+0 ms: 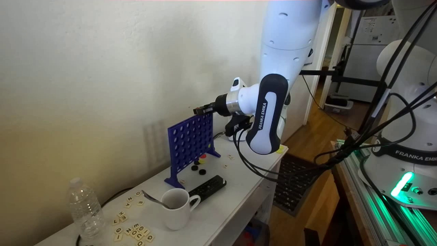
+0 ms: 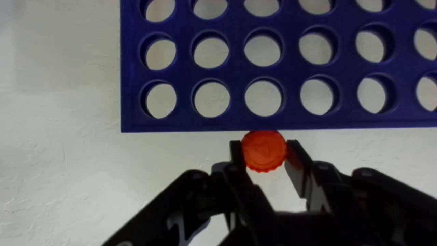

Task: Put one orange chip inside the blue gameboard.

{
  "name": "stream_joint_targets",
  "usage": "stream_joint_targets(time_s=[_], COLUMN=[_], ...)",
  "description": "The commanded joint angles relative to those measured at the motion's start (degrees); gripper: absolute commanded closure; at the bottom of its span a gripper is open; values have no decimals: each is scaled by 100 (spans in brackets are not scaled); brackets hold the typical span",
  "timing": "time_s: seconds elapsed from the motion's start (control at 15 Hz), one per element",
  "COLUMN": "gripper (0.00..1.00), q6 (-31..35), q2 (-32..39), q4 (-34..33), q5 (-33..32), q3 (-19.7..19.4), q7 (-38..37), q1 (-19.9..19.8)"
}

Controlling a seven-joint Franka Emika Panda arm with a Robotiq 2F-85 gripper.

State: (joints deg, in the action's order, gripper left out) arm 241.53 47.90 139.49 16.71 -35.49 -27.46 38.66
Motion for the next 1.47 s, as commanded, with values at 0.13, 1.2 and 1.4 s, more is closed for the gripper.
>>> stream_joint_targets(time_s=[0.13, 1.2, 1.4], gripper=[89, 89, 39], q6=[113, 150, 20], q2=[138, 174, 169], q4=[-233, -156, -192], q5=[-228, -544, -495], q3=[54, 230, 130], q7=[-128, -298, -382], q1=[-162, -212, -81])
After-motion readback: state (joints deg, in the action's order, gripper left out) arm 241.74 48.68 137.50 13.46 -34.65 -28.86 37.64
